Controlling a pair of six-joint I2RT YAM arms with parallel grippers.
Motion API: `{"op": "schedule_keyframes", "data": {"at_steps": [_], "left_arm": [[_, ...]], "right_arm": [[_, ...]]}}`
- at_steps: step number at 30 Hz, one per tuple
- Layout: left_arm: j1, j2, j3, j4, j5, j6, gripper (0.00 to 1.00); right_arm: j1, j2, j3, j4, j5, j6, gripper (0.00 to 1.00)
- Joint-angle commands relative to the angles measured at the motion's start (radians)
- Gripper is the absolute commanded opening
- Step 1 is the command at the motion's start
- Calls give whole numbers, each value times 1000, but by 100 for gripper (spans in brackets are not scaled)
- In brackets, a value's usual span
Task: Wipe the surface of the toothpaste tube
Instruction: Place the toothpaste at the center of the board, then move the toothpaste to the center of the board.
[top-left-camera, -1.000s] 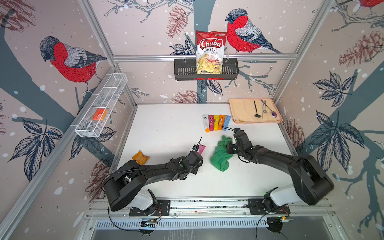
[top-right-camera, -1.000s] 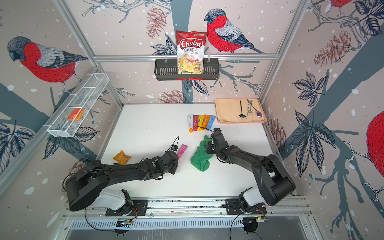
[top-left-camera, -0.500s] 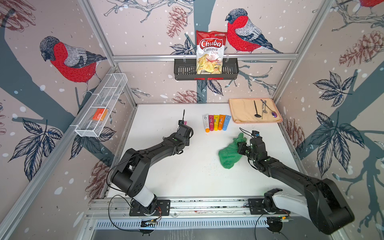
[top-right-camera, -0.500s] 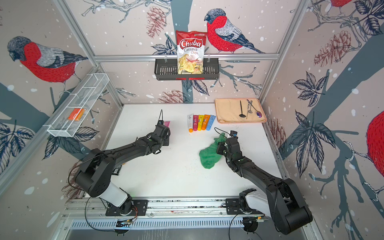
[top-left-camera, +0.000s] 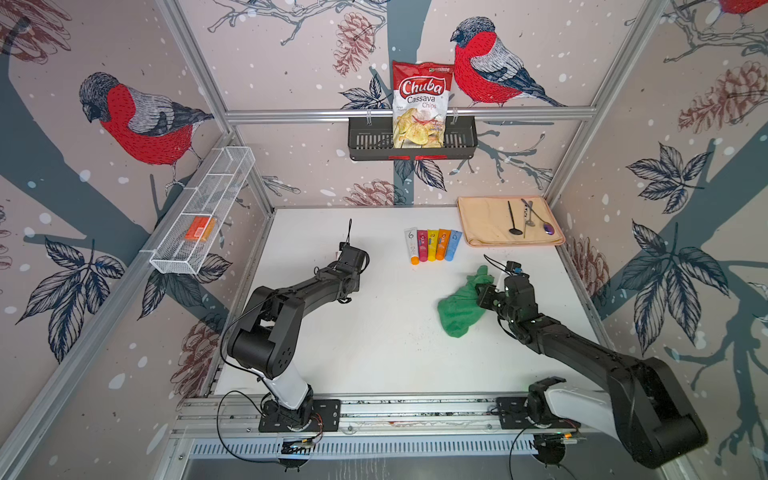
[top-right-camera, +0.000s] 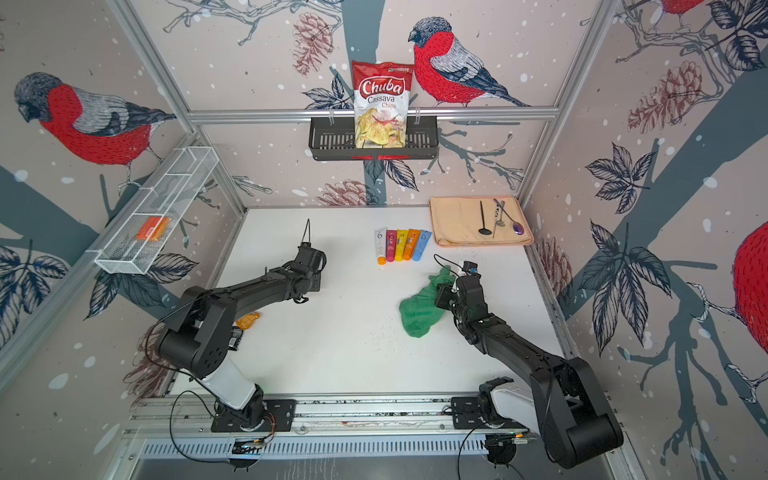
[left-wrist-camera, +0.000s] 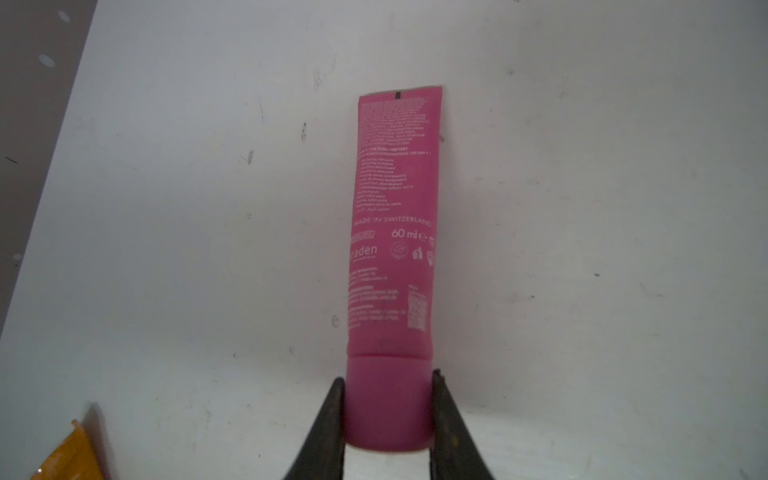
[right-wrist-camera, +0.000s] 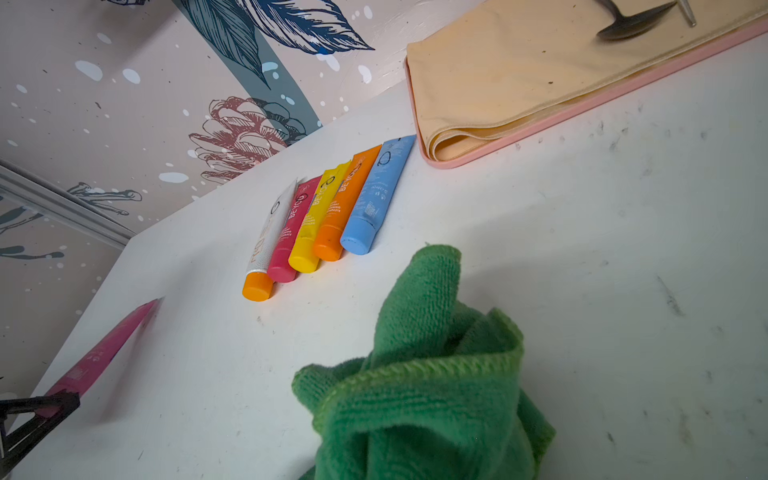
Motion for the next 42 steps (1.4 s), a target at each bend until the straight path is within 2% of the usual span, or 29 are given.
{"op": "schedule_keyframes", "data": {"at_steps": [1,4,8,12,17,20,23,26,28,35,37,40,42], "left_arm": [[4,5,-16,-14,30,2,12],[4,9,-32,-9,54,5,16],[4,22,-47,6,118,19,26],[4,16,-63,8,103,17,36],[-43,-55,-34,-48,81,-26,68],[-82,-93,26,-70,103,-68,81],[-105,-84,76,-7,181,-122,82],[-117,-1,195,67,268,-157,78],[-128,82,285,77,283,-172,72],[-182,378,629,-8,291,-211,68],[-194,442,699,-34,287,-220,66],[-203,525,783,-60,287,-228,56],[-207,559,819,-73,290,-232,55]], "right_arm": [[-3,1,-2,63,-22,10,12],[-5,4,-2,65,-28,11,12],[-8,3,-5,65,-32,11,13],[-16,5,-6,70,-42,13,13],[-21,3,-10,72,-46,15,13],[-23,-1,-11,72,-45,14,13],[-23,-2,-11,72,-47,14,14],[-25,-6,-13,71,-46,14,14],[-25,-12,-17,71,-43,15,14],[-26,-15,-19,73,-42,15,14],[-25,-10,-16,72,-43,14,14],[-23,-7,-13,71,-44,13,14],[-21,-4,-12,71,-43,13,14]]}}
